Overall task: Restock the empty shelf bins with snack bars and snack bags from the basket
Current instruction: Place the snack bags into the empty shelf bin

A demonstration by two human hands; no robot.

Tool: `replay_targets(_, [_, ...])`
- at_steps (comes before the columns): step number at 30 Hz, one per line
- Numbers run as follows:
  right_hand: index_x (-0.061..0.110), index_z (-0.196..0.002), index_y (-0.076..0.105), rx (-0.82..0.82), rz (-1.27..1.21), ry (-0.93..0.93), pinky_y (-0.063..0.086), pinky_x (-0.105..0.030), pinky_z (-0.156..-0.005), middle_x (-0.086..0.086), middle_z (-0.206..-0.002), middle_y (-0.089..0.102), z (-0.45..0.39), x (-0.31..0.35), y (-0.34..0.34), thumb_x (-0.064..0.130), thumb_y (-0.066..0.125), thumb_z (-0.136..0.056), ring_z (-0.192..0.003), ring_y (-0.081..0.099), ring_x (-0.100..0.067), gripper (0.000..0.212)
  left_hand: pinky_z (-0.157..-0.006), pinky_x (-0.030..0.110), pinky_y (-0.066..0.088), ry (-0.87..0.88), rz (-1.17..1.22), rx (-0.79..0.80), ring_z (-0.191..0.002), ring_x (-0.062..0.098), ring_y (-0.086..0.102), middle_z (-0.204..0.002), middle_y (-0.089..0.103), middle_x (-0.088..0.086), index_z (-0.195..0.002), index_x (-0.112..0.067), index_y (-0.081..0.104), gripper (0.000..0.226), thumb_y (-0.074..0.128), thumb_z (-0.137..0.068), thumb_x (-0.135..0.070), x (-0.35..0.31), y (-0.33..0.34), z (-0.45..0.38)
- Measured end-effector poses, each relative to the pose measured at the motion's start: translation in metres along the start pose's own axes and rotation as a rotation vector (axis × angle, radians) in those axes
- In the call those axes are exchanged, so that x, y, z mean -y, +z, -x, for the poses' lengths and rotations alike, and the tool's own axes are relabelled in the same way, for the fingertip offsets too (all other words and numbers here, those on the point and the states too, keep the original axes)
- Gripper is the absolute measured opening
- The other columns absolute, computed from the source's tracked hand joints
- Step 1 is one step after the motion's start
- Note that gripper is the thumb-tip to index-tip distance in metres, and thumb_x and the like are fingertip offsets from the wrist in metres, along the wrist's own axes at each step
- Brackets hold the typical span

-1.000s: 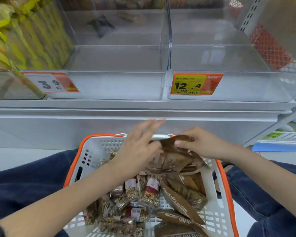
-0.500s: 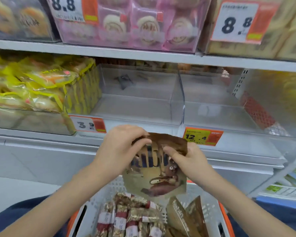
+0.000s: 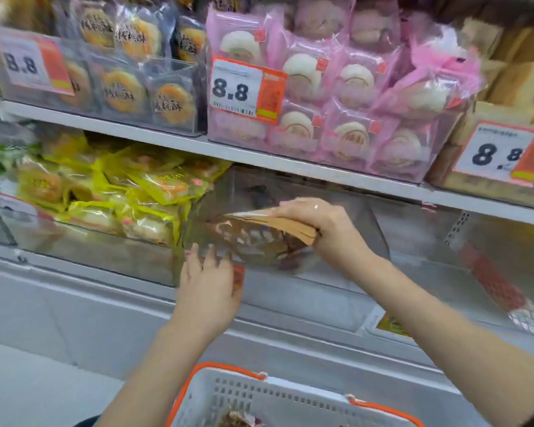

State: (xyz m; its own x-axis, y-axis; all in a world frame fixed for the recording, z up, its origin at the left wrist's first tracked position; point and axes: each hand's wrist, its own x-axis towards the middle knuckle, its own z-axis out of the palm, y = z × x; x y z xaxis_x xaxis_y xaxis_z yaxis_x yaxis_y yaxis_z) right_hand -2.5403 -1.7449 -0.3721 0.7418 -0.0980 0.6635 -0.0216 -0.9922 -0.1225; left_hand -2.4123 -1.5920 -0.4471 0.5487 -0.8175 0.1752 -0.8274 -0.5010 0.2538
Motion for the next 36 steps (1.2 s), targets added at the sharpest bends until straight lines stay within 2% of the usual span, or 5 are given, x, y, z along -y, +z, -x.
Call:
replay_targets(7, [0.006,-0.11,0.063,-0.344,-0.645,1.009,0.039,-0.003,-0.052,-0.001,-0.091,0.066,-0.045,-0.04,0.067,0.014,0.058,-0.093,-0.077,0.056,-0.01,0.019,-0.116,0.043,0.008,-0.002,-0.013,0.05,-0.144,0.037,-0.01,-0.158,0.0,0.012,-0.149,-0.015,0.011,0.066,0.045,-0.095,-0.032,-0.006,0.0,0.002])
replay_targets(19, [0.023,-0.144,0.022,-0.206,-0.594,1.118,0.045,-0.028,-0.09,-0.006,-0.14,0.041,-0.008,-0.043,0.056,0.019,0.076,-0.079,-0.12,0.048,-0.021,0.084,-0.117,0.044,0.002,0.042,-0.117,0.057,-0.143,0.038,-0.016,-0.158,-0.01,0.014,-0.15,-0.014,-0.008,0.078,0.046,-0.095,-0.028,-0.005,0.011,-0.001])
replay_targets(24, [0.032,-0.114,0.05,-0.372,-0.227,0.587,0.043,-0.01,-0.09,0.009,-0.119,0.052,0.151,0.049,0.008,0.012,0.064,-0.088,-0.108,0.053,0.0,0.036,-0.117,0.044,0.004,0.063,-0.032,-0.021,-0.142,0.04,-0.018,-0.155,-0.021,0.016,-0.148,-0.015,-0.018,0.092,0.053,-0.091,-0.023,-0.026,0.026,0.024])
replay_targets(32, [0.019,-0.137,0.033,0.604,0.019,1.236,0.038,-0.036,-0.102,-0.007,-0.14,0.042,0.397,0.067,0.079,0.042,0.078,-0.072,-0.126,0.043,-0.026,0.083,-0.116,0.046,0.017,0.154,0.032,0.438,-0.144,0.037,-0.008,-0.158,-0.015,0.011,-0.15,-0.022,-0.013,0.082,0.047,-0.096,-0.031,-0.06,0.065,0.09])
replay_targets(36, [0.028,-0.145,0.024,0.553,-0.265,1.403,0.036,-0.031,-0.107,0.003,-0.149,0.034,0.409,0.075,0.088,0.051,0.072,-0.076,-0.134,0.038,-0.02,0.088,-0.11,0.043,0.032,0.346,-0.015,0.579,-0.141,0.026,0.021,-0.155,0.021,0.006,-0.149,-0.022,0.021,0.06,0.047,-0.095,-0.031,-0.078,0.086,0.129])
